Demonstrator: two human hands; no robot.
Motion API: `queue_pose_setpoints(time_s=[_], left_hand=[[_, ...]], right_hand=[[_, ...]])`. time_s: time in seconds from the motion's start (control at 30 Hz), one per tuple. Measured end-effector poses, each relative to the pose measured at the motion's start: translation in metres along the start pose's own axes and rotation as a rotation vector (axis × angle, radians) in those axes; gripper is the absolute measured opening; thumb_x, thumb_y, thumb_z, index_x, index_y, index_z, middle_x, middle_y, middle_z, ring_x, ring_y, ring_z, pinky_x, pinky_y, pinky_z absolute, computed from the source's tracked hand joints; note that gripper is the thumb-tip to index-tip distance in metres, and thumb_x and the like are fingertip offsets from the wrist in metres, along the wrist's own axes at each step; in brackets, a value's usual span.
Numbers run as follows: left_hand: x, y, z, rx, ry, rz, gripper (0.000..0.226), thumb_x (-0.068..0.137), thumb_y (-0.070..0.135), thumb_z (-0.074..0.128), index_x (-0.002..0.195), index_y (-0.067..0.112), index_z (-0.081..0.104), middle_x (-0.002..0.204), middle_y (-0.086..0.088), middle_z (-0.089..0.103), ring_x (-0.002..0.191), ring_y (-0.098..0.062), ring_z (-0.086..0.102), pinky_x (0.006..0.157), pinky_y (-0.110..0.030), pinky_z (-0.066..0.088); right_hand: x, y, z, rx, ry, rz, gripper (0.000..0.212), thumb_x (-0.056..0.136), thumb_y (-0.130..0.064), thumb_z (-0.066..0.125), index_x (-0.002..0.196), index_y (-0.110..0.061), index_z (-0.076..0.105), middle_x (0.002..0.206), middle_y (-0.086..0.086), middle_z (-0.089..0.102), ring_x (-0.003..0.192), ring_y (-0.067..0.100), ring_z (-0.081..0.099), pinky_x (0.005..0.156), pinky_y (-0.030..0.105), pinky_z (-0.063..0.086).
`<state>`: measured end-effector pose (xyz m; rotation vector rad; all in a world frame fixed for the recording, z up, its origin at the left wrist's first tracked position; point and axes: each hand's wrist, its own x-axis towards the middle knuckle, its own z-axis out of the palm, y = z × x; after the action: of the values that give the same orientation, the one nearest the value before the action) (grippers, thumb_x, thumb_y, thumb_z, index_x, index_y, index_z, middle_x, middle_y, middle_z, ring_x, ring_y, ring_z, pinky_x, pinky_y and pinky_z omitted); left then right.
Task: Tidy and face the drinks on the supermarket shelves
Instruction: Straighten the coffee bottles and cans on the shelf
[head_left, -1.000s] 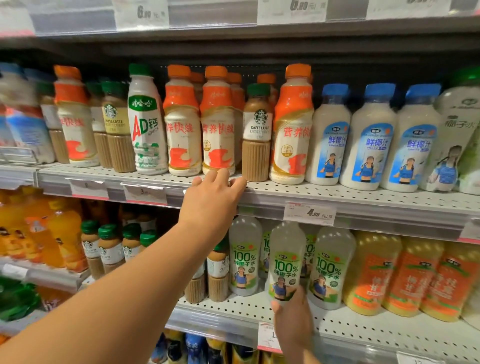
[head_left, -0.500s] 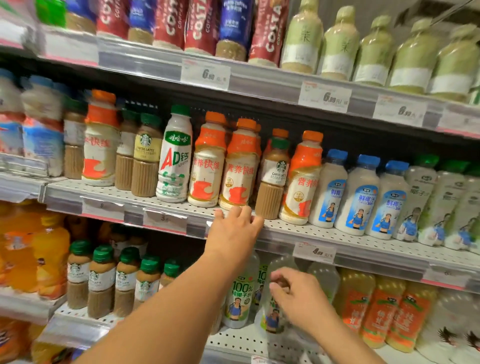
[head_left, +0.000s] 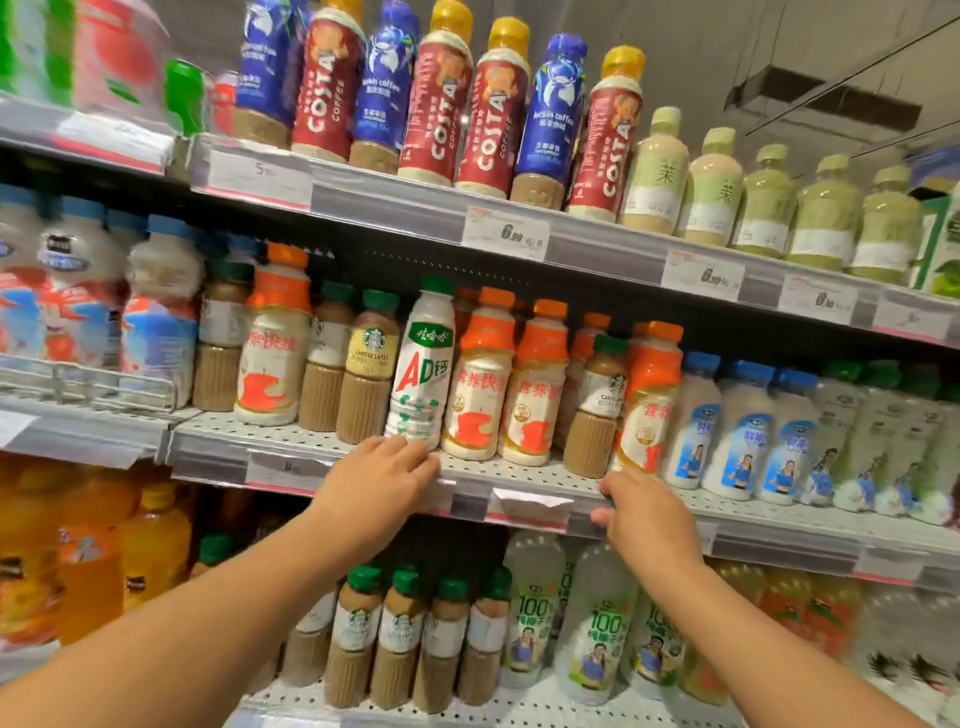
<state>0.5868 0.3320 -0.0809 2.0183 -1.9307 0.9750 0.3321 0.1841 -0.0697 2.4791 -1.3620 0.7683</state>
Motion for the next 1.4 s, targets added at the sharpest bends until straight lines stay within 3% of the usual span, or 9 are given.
queue_pose_setpoints(time_s=[0.1,0.17,0.3,0.4,0.5,0.6,0.73,0.9,1.4], left_hand=[[-0.002,0.003,-0.002,0.001,0.015,-0.001,0.043,0.063,0.010,0.080,0.104,0.011,0.068,0.091,-0.005,0.065,0.078,-0.026,0.060,0.064,-0.033,0.049],[0.000,0.011,-0.006,-0.010,0.002,-0.072,0.034,0.060,0.007,0.079,0.092,0.014,0.068,0.082,-0.003,0.062,0.072,-0.025,0.058,0.057,-0.033,0.044],[0.011,0.018,-0.006,0.058,-0.040,-0.190,0.025,0.085,0.015,0.059,0.109,0.022,0.053,0.106,0.002,0.056,0.098,-0.020,0.052,0.066,-0.029,0.032],[0.021,0.022,-0.007,0.081,-0.089,-0.235,0.029,0.088,0.016,0.059,0.115,0.020,0.050,0.112,0.001,0.055,0.103,-0.021,0.053,0.068,-0.030,0.041],[0.026,0.025,-0.008,0.113,-0.140,-0.260,0.034,0.088,0.016,0.060,0.120,0.019,0.047,0.114,0.000,0.054,0.104,-0.020,0.053,0.071,-0.030,0.046],[0.030,0.026,-0.007,0.134,-0.187,-0.275,0.036,0.088,0.016,0.060,0.121,0.020,0.046,0.115,0.001,0.052,0.105,-0.019,0.052,0.070,-0.030,0.043],[0.029,0.030,-0.010,0.158,-0.181,-0.282,0.032,0.087,0.017,0.060,0.116,0.022,0.048,0.112,0.004,0.053,0.101,-0.016,0.053,0.064,-0.027,0.035],[0.027,0.034,-0.009,0.160,-0.160,-0.299,0.030,0.087,0.019,0.060,0.115,0.023,0.049,0.110,0.006,0.054,0.099,-0.015,0.053,0.066,-0.026,0.040],[0.003,0.003,-0.028,-0.215,-0.016,-0.256,0.019,0.092,0.031,0.052,0.108,0.026,0.059,0.105,0.007,0.060,0.099,-0.016,0.054,0.078,-0.033,0.050]], right_hand=[[0.002,-0.004,-0.005,-0.045,-0.021,0.005,0.015,0.088,-0.035,0.067,0.096,-0.024,0.061,0.091,-0.010,0.056,0.088,0.013,0.051,0.074,0.033,0.045],[0.004,-0.004,-0.007,-0.057,-0.033,0.010,0.017,0.089,-0.037,0.067,0.100,-0.024,0.062,0.095,-0.009,0.057,0.091,0.015,0.053,0.076,0.033,0.047],[0.008,-0.005,-0.010,-0.105,-0.079,0.020,0.020,0.087,-0.038,0.067,0.101,-0.024,0.063,0.098,-0.006,0.060,0.091,0.018,0.057,0.077,0.034,0.051],[0.023,-0.001,-0.026,0.049,-0.136,0.054,0.008,0.084,-0.031,0.066,0.091,-0.029,0.066,0.096,-0.010,0.065,0.089,0.015,0.061,0.074,0.033,0.054],[0.051,0.006,-0.056,0.464,0.185,0.045,0.012,0.085,-0.017,0.061,0.083,-0.029,0.064,0.093,-0.010,0.063,0.089,0.013,0.059,0.069,0.024,0.044],[0.086,0.002,-0.083,0.497,0.390,-0.101,0.027,0.087,-0.017,0.062,0.114,-0.018,0.064,0.113,-0.003,0.058,0.104,0.016,0.057,0.080,0.024,0.041],[0.124,-0.007,-0.097,0.333,0.163,-0.087,0.056,0.092,-0.038,0.054,0.144,-0.022,0.040,0.141,0.006,0.050,0.123,0.027,0.051,0.098,0.043,0.047],[0.132,-0.007,-0.088,0.276,0.025,-0.010,0.046,0.092,-0.048,0.056,0.128,-0.020,0.053,0.090,0.000,0.058,0.074,0.018,0.054,0.057,0.029,0.045],[0.087,-0.019,-0.090,0.489,0.179,-0.134,0.029,0.075,-0.049,0.074,0.094,-0.034,0.059,0.088,-0.013,0.062,0.077,0.000,0.054,0.057,0.020,0.039]])
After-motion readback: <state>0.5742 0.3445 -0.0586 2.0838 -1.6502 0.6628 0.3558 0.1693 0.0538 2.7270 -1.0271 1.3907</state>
